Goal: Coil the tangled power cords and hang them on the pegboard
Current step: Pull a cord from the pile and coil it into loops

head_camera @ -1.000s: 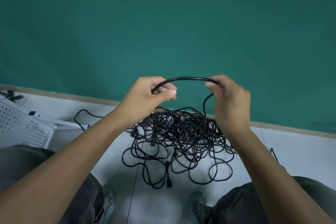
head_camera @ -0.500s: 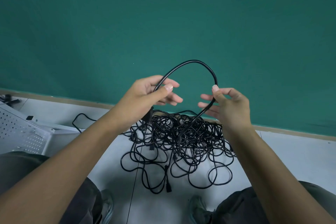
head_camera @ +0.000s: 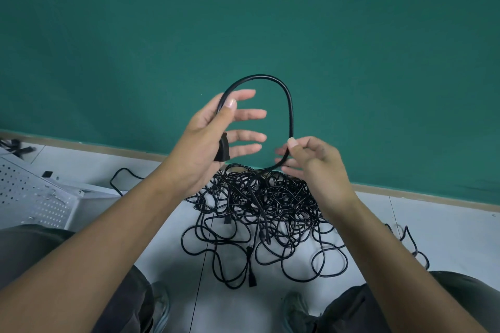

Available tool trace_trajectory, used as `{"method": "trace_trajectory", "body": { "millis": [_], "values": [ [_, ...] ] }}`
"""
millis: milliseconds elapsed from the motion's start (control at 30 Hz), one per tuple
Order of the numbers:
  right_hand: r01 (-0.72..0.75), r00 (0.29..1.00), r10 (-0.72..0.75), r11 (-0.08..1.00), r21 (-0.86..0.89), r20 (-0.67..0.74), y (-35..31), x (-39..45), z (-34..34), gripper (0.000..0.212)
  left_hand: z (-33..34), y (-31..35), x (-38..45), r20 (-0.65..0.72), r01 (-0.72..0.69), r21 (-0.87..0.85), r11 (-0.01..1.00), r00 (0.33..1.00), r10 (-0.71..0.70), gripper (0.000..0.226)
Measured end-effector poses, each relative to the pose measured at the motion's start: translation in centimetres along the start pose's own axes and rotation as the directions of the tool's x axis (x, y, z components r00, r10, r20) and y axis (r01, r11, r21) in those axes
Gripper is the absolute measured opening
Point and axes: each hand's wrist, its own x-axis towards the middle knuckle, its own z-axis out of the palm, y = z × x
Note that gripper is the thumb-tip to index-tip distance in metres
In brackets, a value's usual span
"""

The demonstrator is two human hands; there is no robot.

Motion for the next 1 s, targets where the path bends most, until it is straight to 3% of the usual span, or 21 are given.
{"method": "trace_trajectory", "body": {
  "millis": [233,367,533,733,900,1000],
  "values": [
    [0.184,0.976,-0.178,0.982,-0.035,0.124,0.7,-0.8,1.4,0.017,-0.7,-0.7,0.7,-0.068,0.105,-0.112,0.988,0.991,-0.113,0.032],
    [0.207,0.952,-0.2,0.978,-0.007,0.233,0.7,-1.2,1.7,0.015,-0.3,-1.0,0.5,0.045,0.232,-0.233,0.944,0.973,-0.228,0.037],
    [0.201,0.92,-0.169,0.978,-0.054,0.354,1.0,-1.6,2.0,0.015,-0.3,-0.7,0.4,0.164,0.292,-0.258,0.921,0.953,-0.256,0.036],
    [0.15,0.932,-0.115,0.986,-0.076,0.343,1.3,-1.9,2.5,0.032,-0.1,-0.2,0.5,0.107,0.265,-0.364,0.893,0.964,-0.242,0.037],
    [0.11,0.88,-0.059,0.991,-0.08,0.471,1.4,-2.7,2.8,0.041,-0.3,1.0,0.6,-0.046,0.179,-0.424,0.888,0.975,-0.218,0.018],
    [0.099,0.845,-0.05,0.993,-0.063,0.533,1.8,-2.9,3.0,0.042,-0.8,1.7,0.7,-0.087,0.159,-0.416,0.895,0.973,-0.214,0.03]
  ]
}}
